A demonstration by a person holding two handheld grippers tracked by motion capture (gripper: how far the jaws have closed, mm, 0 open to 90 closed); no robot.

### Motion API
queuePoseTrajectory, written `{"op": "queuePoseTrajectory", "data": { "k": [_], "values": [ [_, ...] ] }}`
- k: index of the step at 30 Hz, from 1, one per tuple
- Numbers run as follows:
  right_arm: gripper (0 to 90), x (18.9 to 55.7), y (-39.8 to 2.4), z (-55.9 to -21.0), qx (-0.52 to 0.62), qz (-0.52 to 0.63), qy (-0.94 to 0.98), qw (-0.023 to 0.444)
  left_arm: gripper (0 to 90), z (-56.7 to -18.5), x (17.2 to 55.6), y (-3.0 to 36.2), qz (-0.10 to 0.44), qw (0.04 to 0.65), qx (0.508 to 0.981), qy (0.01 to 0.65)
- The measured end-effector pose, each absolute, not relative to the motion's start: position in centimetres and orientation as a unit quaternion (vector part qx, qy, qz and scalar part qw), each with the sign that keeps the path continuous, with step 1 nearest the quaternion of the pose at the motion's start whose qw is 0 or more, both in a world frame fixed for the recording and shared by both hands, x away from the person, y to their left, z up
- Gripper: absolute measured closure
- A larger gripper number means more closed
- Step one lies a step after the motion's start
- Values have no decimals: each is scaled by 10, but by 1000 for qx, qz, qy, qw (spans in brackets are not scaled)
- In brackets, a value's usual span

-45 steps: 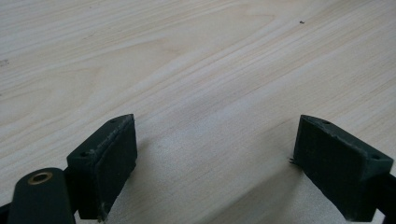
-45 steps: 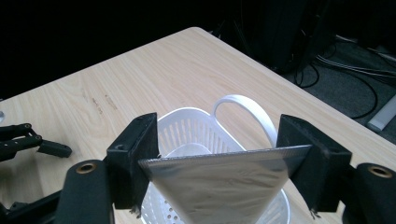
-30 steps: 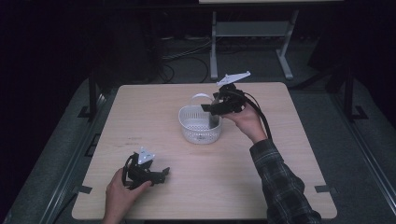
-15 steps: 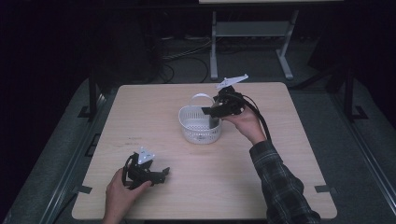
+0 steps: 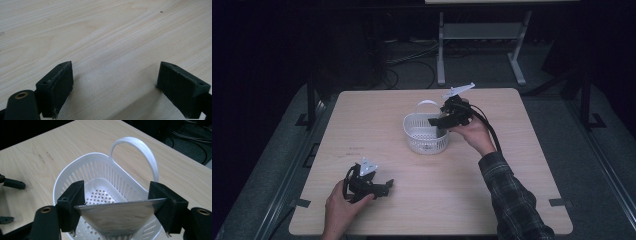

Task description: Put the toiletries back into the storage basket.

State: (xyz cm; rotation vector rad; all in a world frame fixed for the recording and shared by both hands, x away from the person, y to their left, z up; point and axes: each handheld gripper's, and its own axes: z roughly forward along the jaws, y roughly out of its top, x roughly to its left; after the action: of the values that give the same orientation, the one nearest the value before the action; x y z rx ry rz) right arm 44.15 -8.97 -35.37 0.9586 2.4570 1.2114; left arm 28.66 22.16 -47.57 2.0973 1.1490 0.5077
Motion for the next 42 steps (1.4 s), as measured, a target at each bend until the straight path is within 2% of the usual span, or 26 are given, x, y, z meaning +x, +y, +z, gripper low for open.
{"op": "queuePoseTrajectory", "data": {
  "k": [32,35,40,42],
  "values": [
    [295,442,-87,-369,328,395,852,108,125,-476,287,221,195,342,806,442],
    [243,443,-88,-369,329,400,850,93,125,-476,287,221,195,342,806,442],
    [97,443,-87,-369,327,393,854,97,125,-476,287,221,195,342,806,442],
    [81,442,-86,-369,326,392,855,97,125,-476,287,221,195,343,806,442]
  ]
}}
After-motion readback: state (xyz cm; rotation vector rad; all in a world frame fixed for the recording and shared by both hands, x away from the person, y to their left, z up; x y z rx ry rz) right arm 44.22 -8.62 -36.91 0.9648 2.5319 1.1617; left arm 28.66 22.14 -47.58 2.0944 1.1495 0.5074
